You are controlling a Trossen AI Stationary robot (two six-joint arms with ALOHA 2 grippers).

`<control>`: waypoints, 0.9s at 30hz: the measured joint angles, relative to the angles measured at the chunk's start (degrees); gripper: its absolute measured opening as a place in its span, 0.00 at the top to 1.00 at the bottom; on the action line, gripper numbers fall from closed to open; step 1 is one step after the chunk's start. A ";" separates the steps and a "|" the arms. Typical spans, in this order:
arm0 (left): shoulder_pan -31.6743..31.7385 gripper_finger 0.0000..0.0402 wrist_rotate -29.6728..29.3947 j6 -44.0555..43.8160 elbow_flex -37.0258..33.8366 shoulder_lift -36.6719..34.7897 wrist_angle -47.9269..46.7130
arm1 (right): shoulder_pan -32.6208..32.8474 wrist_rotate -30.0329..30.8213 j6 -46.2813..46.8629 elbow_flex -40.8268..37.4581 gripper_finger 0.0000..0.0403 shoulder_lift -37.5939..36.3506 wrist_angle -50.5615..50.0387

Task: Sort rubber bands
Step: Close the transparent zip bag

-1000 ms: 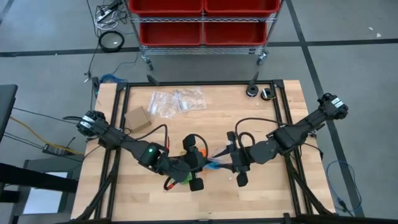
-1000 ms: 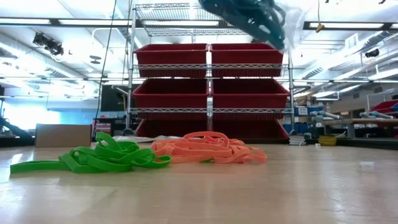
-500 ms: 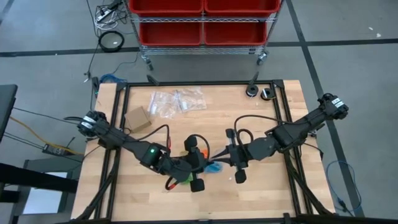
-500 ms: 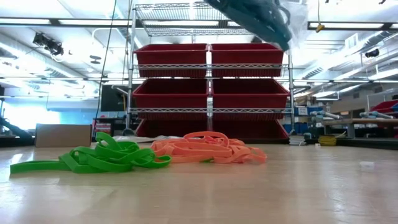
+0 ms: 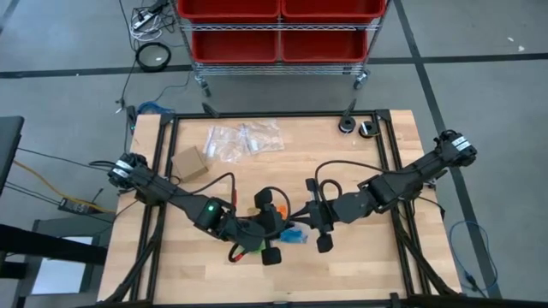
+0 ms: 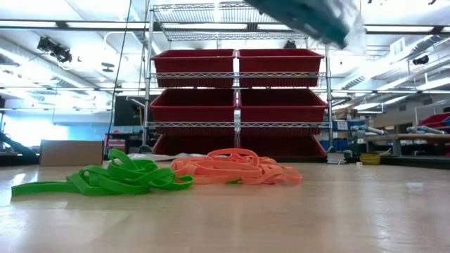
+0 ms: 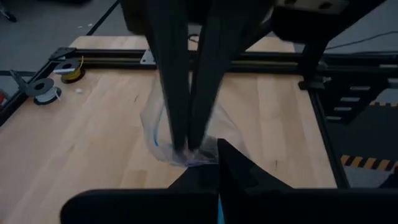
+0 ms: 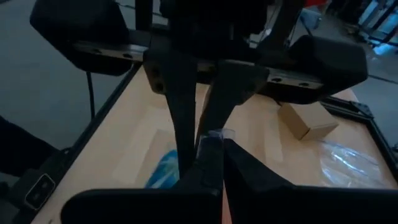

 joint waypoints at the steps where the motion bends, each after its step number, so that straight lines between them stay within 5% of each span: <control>1: -0.04 1.00 0.00 -0.06 0.00 0.00 -0.39 | -0.02 0.57 -0.06 0.00 1.00 -0.24 0.35; 9: -0.58 1.00 -0.55 -0.23 0.00 0.02 -3.73 | -0.02 1.94 0.00 -0.02 1.00 -1.31 1.50; 14: -0.64 1.00 -0.59 -1.60 0.00 0.15 -3.54 | 0.11 -5.89 1.09 -0.02 0.99 -1.38 0.37; 27: -0.63 1.00 0.29 -1.56 0.00 0.17 -0.81 | 1.05 -4.37 1.73 -0.05 0.72 0.37 -1.18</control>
